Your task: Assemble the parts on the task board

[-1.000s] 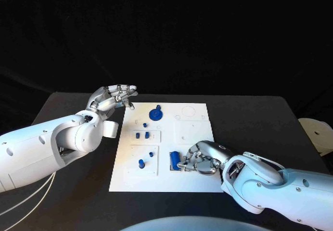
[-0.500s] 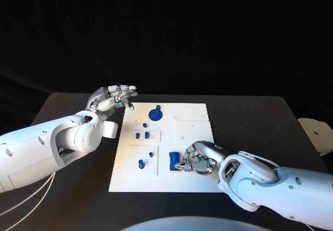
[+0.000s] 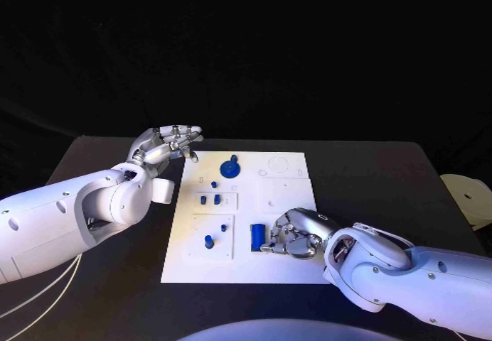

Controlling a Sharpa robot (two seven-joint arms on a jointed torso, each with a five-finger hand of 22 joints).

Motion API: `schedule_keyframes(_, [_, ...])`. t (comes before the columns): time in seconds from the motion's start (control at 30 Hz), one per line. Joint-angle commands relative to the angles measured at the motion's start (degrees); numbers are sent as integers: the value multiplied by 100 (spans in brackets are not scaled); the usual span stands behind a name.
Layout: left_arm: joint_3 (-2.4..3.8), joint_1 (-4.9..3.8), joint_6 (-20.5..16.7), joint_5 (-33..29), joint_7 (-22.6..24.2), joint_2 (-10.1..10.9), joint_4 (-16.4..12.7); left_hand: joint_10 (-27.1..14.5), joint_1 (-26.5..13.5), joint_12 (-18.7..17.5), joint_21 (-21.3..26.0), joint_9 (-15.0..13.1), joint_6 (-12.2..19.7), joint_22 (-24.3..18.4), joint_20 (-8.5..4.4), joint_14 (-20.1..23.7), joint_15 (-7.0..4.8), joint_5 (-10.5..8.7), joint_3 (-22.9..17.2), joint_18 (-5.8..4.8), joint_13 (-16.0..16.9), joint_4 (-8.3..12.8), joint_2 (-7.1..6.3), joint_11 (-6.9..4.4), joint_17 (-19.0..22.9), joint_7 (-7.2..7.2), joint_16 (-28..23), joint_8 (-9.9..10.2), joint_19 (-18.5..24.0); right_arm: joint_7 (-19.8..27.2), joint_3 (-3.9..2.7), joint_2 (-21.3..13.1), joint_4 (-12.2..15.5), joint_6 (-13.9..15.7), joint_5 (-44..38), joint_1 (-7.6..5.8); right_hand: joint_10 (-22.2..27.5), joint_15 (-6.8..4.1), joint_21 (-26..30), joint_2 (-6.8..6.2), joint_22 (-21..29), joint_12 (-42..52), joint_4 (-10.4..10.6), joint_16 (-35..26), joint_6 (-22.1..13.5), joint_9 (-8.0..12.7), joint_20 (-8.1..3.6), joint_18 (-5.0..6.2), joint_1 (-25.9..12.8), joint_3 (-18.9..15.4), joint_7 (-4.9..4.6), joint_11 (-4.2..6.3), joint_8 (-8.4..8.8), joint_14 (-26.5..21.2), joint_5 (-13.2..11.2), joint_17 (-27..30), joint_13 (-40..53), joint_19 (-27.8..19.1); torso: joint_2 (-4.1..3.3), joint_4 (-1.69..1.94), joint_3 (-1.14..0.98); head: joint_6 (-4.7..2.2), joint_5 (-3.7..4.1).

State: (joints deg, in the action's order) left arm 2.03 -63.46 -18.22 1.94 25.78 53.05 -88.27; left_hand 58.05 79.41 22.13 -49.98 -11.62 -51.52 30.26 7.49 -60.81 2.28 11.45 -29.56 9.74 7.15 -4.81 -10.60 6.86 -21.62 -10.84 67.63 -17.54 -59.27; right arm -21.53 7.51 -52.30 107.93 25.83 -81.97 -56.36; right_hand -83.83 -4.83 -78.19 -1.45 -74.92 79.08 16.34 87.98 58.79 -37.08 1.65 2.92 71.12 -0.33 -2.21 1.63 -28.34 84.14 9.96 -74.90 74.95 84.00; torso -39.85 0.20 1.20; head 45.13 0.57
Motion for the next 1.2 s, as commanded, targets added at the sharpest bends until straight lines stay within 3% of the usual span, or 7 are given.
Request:
schedule_keyframes(0.03, [3, -3, 81, 18, 29, -1, -17, -45, -25, 39, 34, 8, 52, -10, 14, 29, 17, 11, -24, 81, 10, 21, 33, -3, 6, 2, 5, -30, 44, 142, -1, -75, 81, 221, -86, 5, -105, -34, -6, 6, -1200, 11, 1, 29, -24, 12, -40, -60, 58, -32, 2, 21, 36, 486, 12, -980, 615, 212, 0, -6, -6, -8, 4])
schedule_keyframes(0.23, [3, -3, 80, 18, 28, 0, -12, -45, -25, 39, 34, 8, 52, -10, 14, 29, 17, 11, -24, 81, 10, 21, 33, -3, 6, 2, 5, -30, 44, 296, -21, -351, 270, 610, 31, -69, -60, -29, 28, -18, -1191, -83, 20, 23, -53, 30, -39, -54, 86, -67, -13, 12, 66, 482, 100, -963, 544, 201, 1, -12, -6, -20, 11])
schedule_keyframes(0.33, [2, -3, 76, 18, 25, -1, -8, -45, -25, 39, 34, 8, 52, -10, 14, 29, 17, 11, -24, 81, 10, 21, 33, -3, 6, 2, 5, -30, 44, 266, -25, -521, 315, 673, 270, -171, 55, 4, 204, -51, -1145, -304, 36, -14, -214, 82, -23, -22, 59, -131, -82, -40, 183, 460, 123, -860, 376, 141, 7, -13, -2, -18, 24])
schedule_keyframes(0.4, [1, -3, 74, 18, 24, -2, -7, -45, -25, 39, 34, 8, 52, -10, 14, 29, 17, 11, -24, 81, 10, 21, 33, -3, 6, 2, 5, -30, 44, 208, -26, -643, 316, 648, 369, -240, 175, 75, 351, -25, -1106, -523, 30, -45, -379, 159, 26, 0, 46, -186, -177, -124, 338, 441, 107, -786, 214, 88, 10, -19, 3, -11, 42])
schedule_keyframes(0.63, [-4, -3, 73, 18, 20, -9, -4, -45, -25, 39, 34, 8, 52, -10, 14, 29, 17, 11, -24, 81, 10, 21, 33, -3, 6, 2, 5, -30, 44, -39, -13, -1057, 328, 330, 164, -332, 238, 117, 379, -46, -1100, -645, 17, -58, -413, 208, 71, 5, 108, -258, -219, -165, 426, 435, 89, -763, 127, 77, 13, -28, 0, -29, 90])
schedule_keyframes(0.87, [-10, -3, 79, 18, 20, -10, -3, -45, -25, 39, 34, 8, 52, -10, 14, 29, 17, 11, -24, 81, 10, 21, 33, -3, 6, 2, 5, -30, 44, -259, 20, -1282, 337, 83, -305, -253, 236, 123, 343, -60, -1110, -648, 13, -54, -374, 218, 83, -1, 162, -285, -216, -167, 434, 438, 87, -777, 125, 88, 9, -30, 1, -40, 135])
schedule_keyframes(1.2, [-17, -2, 84, 18, 19, -5, -1, -45, -25, 39, 34, 8, 52, -10, 14, 29, 17, 11, -24, 81, 10, 21, 33, -3, 6, 2, 5, -30, 44, -449, 32, -1274, 294, -49, -626, -89, 229, 120, 326, -62, -1116, -650, 24, -53, -301, 222, 91, -3, 189, -324, -204, -159, 425, 439, 79, -783, 125, 95, 4, -9, 5, -39, 157])
